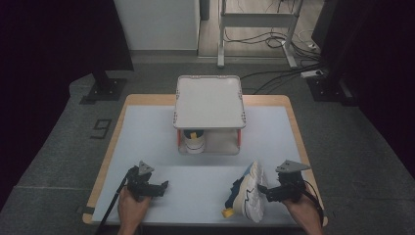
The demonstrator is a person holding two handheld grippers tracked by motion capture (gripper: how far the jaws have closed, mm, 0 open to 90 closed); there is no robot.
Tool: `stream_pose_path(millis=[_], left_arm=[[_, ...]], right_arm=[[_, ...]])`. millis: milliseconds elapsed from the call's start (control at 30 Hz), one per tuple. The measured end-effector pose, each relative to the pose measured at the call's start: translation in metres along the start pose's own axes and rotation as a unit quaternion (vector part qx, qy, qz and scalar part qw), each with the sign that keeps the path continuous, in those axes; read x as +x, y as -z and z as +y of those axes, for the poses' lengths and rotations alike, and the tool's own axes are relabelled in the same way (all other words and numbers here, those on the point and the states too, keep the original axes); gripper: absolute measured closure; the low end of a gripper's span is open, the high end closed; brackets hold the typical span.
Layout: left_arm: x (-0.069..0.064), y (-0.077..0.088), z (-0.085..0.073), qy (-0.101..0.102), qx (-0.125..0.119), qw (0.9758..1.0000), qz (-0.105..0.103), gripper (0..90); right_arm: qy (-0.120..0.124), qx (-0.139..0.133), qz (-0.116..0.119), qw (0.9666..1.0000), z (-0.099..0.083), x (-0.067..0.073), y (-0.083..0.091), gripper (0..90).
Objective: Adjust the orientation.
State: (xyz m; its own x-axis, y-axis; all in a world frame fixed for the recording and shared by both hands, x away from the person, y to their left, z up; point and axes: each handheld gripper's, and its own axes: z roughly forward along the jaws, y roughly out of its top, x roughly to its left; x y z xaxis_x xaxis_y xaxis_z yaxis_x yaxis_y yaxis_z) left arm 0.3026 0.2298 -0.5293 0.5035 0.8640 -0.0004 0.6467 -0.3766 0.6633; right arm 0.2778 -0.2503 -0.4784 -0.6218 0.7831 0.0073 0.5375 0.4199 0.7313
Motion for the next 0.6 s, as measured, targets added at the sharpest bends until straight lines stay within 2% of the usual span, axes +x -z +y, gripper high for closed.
stream_pose_path(millis=[33,100,300,400,467,500,600], left_arm=[[0.000,0.000,0.000,0.000,0.000,1.0000,0.000,0.0],[0.000,0.000,0.000,0.000,0.000,1.0000,0.000,0.0],[0.000,0.000,0.000,0.000,-0.001,1.0000,0.000,0.0],[0.000,0.000,0.000,0.000,-0.001,1.0000,0.000,0.0],[0.000,0.000,0.000,0.000,-0.001,1.0000,0.000,0.0],[0.000,0.000,0.000,0.000,-0.001,1.0000,0.000,0.0],[0.000,0.000,0.000,0.000,-0.001,1.0000,0.000,0.0]], right_arm=[[-0.010,0.000,0.002,0.9999,-0.007,-0.003,0.001,0.0],[-0.015,0.006,-0.004,0.9999,-0.012,-0.006,0.002,0.0],[-0.007,0.038,-0.032,0.9987,-0.023,-0.013,0.011,0.2],[-0.030,0.013,-0.030,0.9990,-0.027,-0.020,0.021,1.2],[-0.031,0.007,-0.036,0.9988,-0.027,-0.022,0.025,1.2],[-0.035,-0.010,-0.036,0.9987,-0.025,-0.025,0.033,1.2],[-0.031,-0.027,-0.032,0.9986,-0.019,-0.024,0.041,1.1]])
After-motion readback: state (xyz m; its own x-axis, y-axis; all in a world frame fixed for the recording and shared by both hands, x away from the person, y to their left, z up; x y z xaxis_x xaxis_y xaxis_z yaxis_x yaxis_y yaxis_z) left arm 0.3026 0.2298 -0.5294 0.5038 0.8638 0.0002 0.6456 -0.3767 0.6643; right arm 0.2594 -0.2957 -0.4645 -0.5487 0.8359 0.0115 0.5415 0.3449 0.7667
